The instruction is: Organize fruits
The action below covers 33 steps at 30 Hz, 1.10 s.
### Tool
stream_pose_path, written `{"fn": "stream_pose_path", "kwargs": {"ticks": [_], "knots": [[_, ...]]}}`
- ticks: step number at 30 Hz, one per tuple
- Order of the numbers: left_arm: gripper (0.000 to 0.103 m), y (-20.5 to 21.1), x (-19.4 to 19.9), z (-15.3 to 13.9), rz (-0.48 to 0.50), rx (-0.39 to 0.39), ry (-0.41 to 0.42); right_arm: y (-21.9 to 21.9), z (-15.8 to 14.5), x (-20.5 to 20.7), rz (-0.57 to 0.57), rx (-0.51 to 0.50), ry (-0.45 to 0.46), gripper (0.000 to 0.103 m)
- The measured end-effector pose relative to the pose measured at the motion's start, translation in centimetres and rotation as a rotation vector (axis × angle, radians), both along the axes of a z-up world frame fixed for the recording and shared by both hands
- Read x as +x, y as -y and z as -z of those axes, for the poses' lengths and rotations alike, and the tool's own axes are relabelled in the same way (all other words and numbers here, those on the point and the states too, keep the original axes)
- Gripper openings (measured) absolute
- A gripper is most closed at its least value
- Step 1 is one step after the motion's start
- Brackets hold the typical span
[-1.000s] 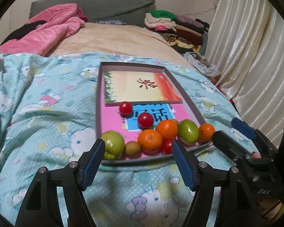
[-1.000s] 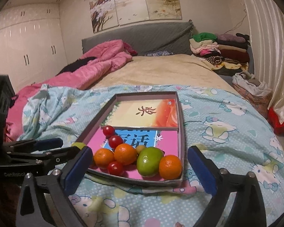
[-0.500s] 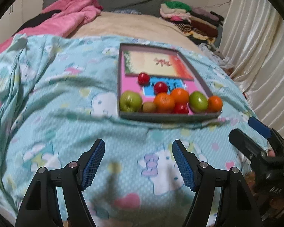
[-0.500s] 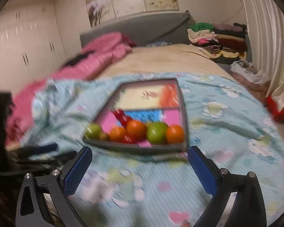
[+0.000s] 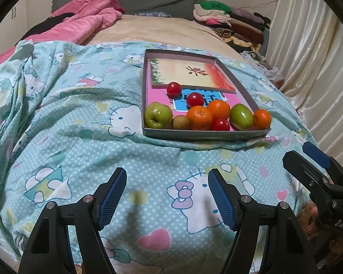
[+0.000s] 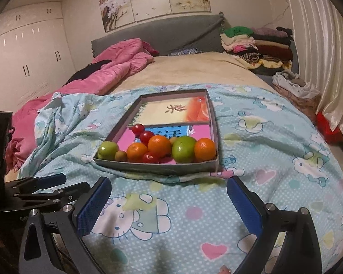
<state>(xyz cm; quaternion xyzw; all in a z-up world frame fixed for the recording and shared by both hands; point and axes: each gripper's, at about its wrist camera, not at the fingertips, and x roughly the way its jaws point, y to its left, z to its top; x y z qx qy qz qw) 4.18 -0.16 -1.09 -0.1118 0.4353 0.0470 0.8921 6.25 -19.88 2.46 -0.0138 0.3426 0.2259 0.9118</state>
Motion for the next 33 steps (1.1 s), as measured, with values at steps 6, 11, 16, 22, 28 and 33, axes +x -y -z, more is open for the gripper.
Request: {"fn": "stream_pose_path", "kwargs": {"ticks": [6,11,16,22,28,33], "knots": [[0.075,0.07,-0.06,-0.12,0.004,0.0,0.005,0.18,0.18,0.17,0.01,0.002,-0.008,0.102],[0.075,0.25,-0.12,-0.33,0.011,0.003,0.017,0.14,0.21,0.23,0.016,-0.003,-0.002,0.102],[0.075,0.27,-0.1,-0.24,0.01,0.003,0.013,0.16,0.29,0.22,0.022,-0.006,-0.002,0.102],[0.075,0.13,-0.01,-0.23,0.003,0.004,0.013,0.23,0.23,0.26,0.023,-0.008,-0.004,0.102],[0.075,0.13,0.02,-0.14,0.004,0.013,0.011,0.26,0.25,0.27,0.026,-0.012,-0.004,0.102],[0.075,0.13,0.04,-0.11,0.003,0.015,0.011,0.22,0.26,0.24,0.024,-0.011,-0.002,0.102]]}}
